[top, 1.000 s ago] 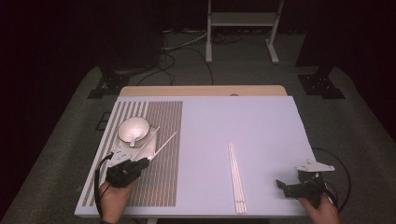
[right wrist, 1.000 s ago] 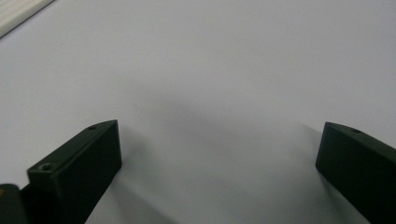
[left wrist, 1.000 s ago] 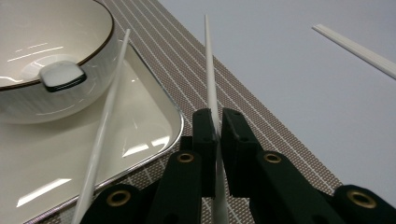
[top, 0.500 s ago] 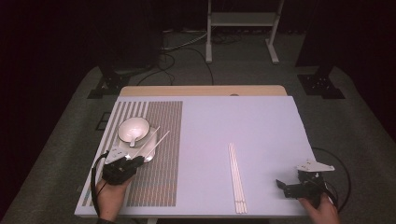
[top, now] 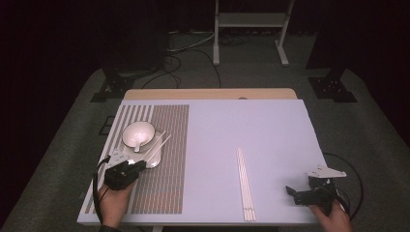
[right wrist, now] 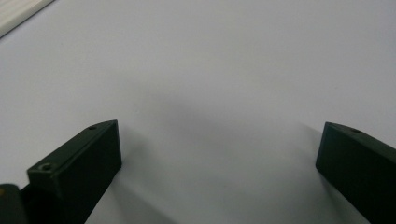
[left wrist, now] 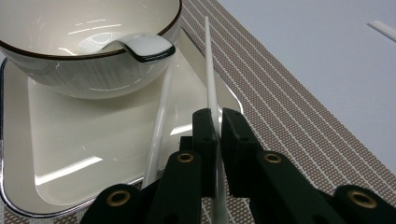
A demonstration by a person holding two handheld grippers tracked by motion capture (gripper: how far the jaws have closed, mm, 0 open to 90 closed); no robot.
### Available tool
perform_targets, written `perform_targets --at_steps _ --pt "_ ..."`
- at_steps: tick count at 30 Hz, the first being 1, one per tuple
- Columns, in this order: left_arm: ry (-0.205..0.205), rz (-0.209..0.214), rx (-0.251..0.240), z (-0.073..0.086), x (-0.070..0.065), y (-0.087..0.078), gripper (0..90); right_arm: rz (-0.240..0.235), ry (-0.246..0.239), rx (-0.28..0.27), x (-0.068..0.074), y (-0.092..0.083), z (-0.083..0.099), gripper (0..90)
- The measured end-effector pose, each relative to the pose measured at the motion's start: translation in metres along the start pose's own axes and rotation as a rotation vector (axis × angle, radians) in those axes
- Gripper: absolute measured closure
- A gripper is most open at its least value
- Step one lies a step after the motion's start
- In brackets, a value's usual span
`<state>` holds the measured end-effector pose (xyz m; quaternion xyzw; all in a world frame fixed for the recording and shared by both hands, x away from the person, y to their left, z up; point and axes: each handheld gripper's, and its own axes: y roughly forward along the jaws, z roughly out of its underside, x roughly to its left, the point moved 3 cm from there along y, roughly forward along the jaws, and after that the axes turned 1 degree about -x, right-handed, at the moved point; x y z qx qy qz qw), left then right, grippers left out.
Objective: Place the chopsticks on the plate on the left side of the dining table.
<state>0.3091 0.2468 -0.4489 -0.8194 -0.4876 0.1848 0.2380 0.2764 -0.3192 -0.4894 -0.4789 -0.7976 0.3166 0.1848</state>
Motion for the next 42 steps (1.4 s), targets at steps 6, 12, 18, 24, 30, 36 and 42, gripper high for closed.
perform_targets --at_steps 6,12,18,24,30,36,42 --pt "-0.007 -0.011 0.003 0.0005 0.0032 0.0007 84.3 0.0 0.0 0.0 0.0 0.0 0.0 0.0" --pt "-0.017 -0.018 0.003 0.0005 0.0062 0.0018 84.3 0.0 0.0 0.0 0.0 0.0 0.0 0.0" --pt "-0.014 -0.026 0.009 0.0004 0.007 0.0036 84.1 0.0 0.0 0.0 0.0 0.0 0.0 0.0" --pt "-0.013 -0.034 0.019 0.0004 0.0082 0.0065 84.0 0.0 0.0 0.0 0.0 0.0 0.0 0.0" --pt "-0.005 -0.042 0.026 0.0003 0.0084 0.0079 84.0 0.0 0.0 0.0 0.0 0.0 0.0 0.0" --pt "-0.001 -0.054 0.029 0.0008 0.0087 0.0088 83.8 0.0 0.0 0.0 0.0 0.0 0.0 0.0" --pt "0.002 -0.056 0.025 0.0005 0.0084 0.0082 82.9 0.0 0.0 0.0 0.0 0.0 0.0 0.0"
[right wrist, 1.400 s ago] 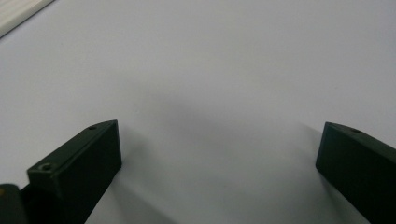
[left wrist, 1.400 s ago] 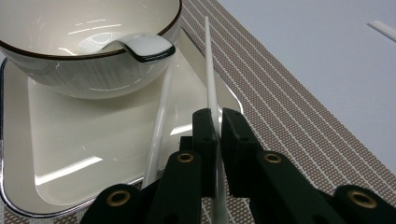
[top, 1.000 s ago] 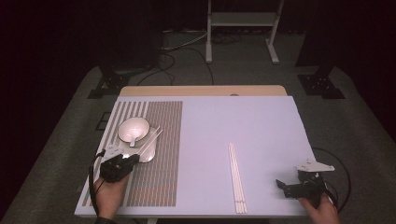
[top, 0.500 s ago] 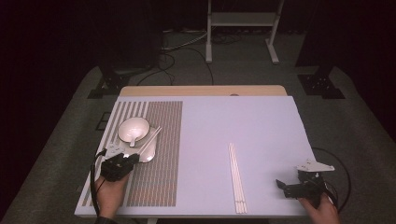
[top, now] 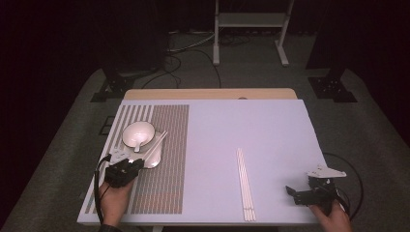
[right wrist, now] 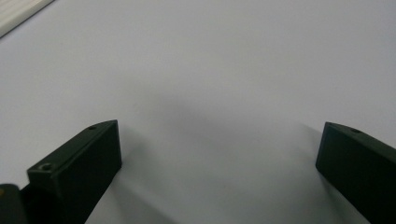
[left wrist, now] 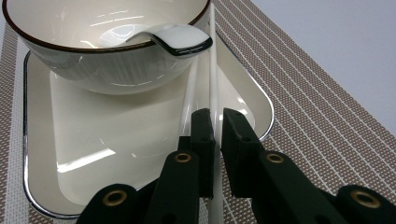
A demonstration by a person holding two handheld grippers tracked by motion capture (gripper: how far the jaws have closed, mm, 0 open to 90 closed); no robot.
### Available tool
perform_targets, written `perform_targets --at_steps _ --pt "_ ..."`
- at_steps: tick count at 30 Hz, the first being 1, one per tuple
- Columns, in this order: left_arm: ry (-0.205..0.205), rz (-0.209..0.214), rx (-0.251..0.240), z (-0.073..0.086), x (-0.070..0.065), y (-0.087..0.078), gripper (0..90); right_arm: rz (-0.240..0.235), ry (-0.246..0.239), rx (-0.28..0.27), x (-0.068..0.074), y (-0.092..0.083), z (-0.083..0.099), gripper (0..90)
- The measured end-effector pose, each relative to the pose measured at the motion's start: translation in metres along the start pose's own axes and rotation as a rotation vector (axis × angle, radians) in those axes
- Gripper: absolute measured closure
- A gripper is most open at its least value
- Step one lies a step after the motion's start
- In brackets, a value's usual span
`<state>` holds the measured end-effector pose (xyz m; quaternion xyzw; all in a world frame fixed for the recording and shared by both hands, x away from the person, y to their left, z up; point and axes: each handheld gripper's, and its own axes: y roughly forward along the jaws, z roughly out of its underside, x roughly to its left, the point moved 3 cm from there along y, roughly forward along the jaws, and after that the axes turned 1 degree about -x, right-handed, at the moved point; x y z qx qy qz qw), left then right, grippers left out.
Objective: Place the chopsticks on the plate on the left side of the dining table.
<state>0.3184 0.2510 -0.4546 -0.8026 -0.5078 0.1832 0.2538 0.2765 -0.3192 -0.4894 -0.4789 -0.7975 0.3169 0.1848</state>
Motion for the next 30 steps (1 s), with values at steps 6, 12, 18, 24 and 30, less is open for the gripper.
perform_targets --at_steps 6,12,18,24,30 --pt "0.002 -0.001 -0.011 -0.001 -0.001 -0.002 82.9 0.0 0.0 0.0 0.0 0.0 0.0 0.0" --pt "-0.004 -0.001 -0.035 -0.002 -0.002 -0.01 82.4 0.0 0.0 0.0 0.0 0.0 0.0 0.0" --pt "-0.004 0.005 -0.036 -0.001 -0.011 -0.015 76.3 0.0 0.0 0.0 0.0 0.0 0.0 0.0" --pt "-0.009 0.023 -0.027 0.001 -0.025 -0.019 63.6 0.0 0.0 0.0 0.0 0.0 0.0 0.0" --pt "-0.01 0.046 -0.014 0.007 -0.045 -0.018 37.6 0.0 0.0 0.0 0.0 0.0 0.0 0.0"
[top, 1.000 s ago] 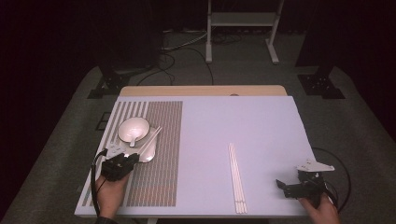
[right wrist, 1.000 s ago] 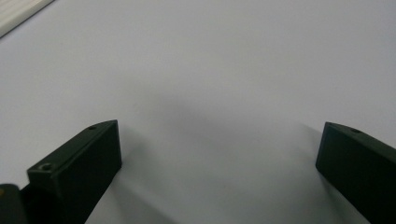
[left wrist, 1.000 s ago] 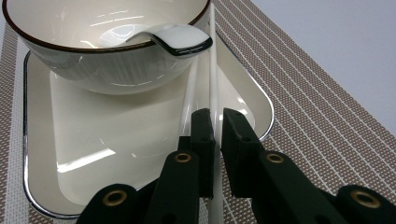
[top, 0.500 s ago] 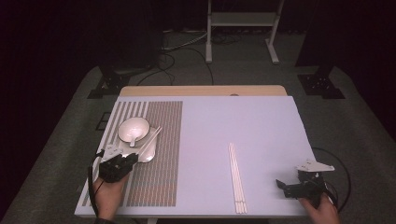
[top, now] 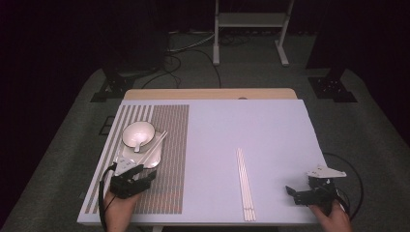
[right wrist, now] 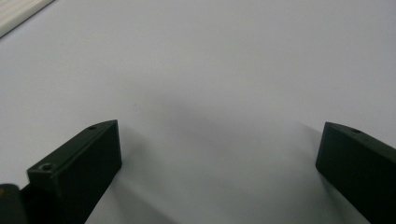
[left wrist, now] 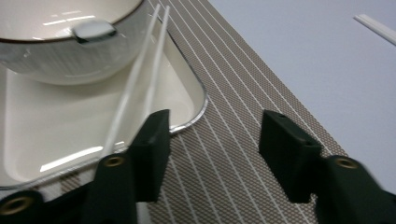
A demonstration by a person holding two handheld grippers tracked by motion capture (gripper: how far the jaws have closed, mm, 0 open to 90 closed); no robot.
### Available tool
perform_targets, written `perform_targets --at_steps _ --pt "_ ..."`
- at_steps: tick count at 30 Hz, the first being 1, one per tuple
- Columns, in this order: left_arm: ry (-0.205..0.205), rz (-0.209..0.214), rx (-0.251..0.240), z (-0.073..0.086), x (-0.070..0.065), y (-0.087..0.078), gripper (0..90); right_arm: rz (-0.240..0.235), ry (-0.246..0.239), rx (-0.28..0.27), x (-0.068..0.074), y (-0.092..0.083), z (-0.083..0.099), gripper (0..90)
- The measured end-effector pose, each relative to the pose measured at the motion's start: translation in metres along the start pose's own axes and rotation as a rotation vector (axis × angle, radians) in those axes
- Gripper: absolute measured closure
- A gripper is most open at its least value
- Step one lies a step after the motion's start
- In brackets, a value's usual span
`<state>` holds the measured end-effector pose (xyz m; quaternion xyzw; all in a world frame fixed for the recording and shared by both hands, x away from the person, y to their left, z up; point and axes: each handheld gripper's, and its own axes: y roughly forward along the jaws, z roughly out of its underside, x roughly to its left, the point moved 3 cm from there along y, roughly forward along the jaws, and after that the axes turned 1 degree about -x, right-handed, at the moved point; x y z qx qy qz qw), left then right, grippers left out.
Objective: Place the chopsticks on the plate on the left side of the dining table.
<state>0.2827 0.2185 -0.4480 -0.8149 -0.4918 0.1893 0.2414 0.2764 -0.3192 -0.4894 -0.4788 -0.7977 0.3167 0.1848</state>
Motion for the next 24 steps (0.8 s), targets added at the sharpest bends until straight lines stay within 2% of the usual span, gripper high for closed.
perform_targets --at_steps 4,8,11,16,20,24 --pt "-0.004 0.012 0.003 0.003 -0.01 0.002 23.7 0.0 0.0 0.0 0.0 0.0 0.0 0.0" --pt "0.01 0.019 0.017 0.005 -0.019 0.006 7.4 0.0 -0.001 -0.001 0.0 0.0 0.0 0.0" --pt "0.013 0.027 0.035 0.006 -0.025 0.01 0.0 0.0 -0.001 0.0 0.0 0.0 0.0 0.0" --pt "0.027 0.03 0.04 0.008 -0.029 0.016 0.0 0.001 0.0 0.0 0.0 0.0 0.0 0.0" --pt "0.03 0.015 0.067 0.01 -0.024 0.023 0.0 0.001 0.0 0.0 0.0 0.0 0.0 0.0" --pt "0.02 0.006 0.074 0.01 -0.018 0.027 0.0 0.001 0.0 0.001 0.0 0.0 0.0 0.0"
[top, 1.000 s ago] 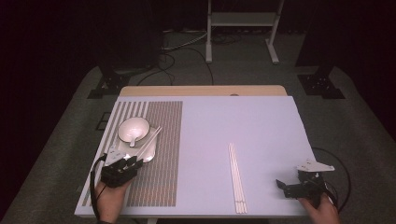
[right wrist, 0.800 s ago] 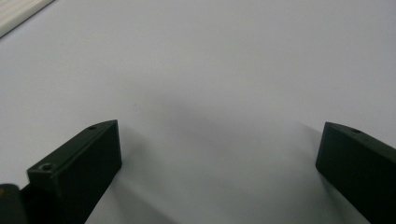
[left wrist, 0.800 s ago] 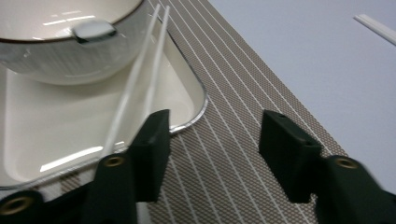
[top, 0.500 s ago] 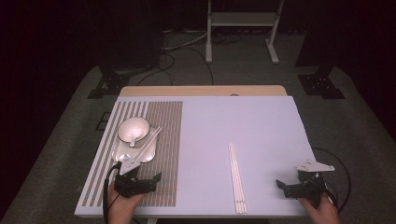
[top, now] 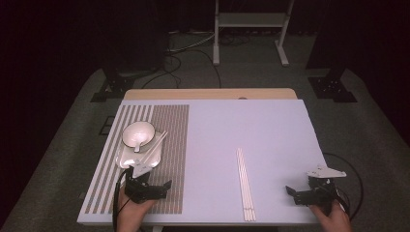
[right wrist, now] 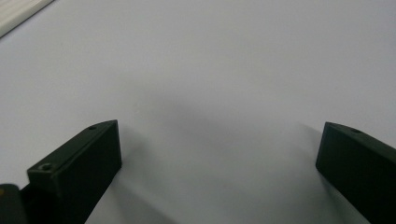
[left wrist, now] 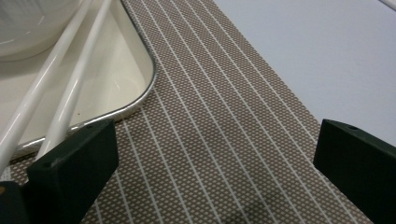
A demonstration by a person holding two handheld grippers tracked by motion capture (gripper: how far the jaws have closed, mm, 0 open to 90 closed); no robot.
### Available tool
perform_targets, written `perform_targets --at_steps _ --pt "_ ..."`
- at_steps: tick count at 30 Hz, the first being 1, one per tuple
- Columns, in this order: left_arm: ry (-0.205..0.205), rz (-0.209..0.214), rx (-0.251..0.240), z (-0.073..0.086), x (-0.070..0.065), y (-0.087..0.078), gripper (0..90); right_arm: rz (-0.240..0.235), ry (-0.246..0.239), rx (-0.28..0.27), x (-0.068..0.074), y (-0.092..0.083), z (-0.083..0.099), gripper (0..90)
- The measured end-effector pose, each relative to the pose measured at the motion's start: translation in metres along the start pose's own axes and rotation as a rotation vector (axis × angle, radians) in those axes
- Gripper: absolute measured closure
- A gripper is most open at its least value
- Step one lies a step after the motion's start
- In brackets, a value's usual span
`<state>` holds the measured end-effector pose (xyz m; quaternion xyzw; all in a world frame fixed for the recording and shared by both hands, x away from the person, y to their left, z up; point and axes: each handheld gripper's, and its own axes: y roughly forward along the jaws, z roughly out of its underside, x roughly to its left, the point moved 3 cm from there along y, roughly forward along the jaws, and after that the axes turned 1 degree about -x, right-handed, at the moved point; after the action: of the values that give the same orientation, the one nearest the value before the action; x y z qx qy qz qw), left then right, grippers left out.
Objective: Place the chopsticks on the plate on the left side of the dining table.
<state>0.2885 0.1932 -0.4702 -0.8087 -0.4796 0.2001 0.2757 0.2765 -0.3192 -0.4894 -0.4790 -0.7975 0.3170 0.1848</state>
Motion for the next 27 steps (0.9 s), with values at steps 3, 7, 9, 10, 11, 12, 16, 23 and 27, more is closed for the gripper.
perform_targets --at_steps 3,7,9,10,11,12,16,23,27 --pt "-0.005 -0.01 0.001 -0.001 0.004 0.002 0.0 0.0 0.0 0.0 0.0 0.0 0.0 0.0" --pt "-0.012 -0.022 0.004 0.0 0.008 0.003 0.0 0.0 0.0 -0.001 0.0 0.0 0.0 0.0" --pt "-0.016 -0.027 0.005 0.0 0.01 0.002 0.0 0.0 0.0 -0.001 0.0 0.0 0.0 0.0" --pt "-0.02 -0.029 0.001 0.0 0.011 0.002 0.0 0.0 0.0 -0.001 0.0 0.0 0.0 0.0" --pt "-0.024 -0.032 0.0 0.0 0.012 0.001 0.0 0.0 0.0 -0.001 0.0 0.0 0.0 0.0" --pt "-0.025 -0.037 0.002 0.0 0.013 0.001 0.0 0.0 0.0 -0.001 0.0 0.0 0.0 0.0" --pt "-0.027 -0.047 -0.001 0.0 0.015 0.0 0.0 0.0 0.0 -0.001 0.0 0.0 0.0 0.0" --pt "-0.032 -0.063 -0.001 0.001 0.021 -0.003 0.0 -0.001 0.0 -0.001 0.0 0.0 0.0 0.0" --pt "-0.04 -0.072 0.003 0.003 0.024 -0.004 0.0 -0.001 0.0 -0.001 0.0 0.0 0.0 0.0"
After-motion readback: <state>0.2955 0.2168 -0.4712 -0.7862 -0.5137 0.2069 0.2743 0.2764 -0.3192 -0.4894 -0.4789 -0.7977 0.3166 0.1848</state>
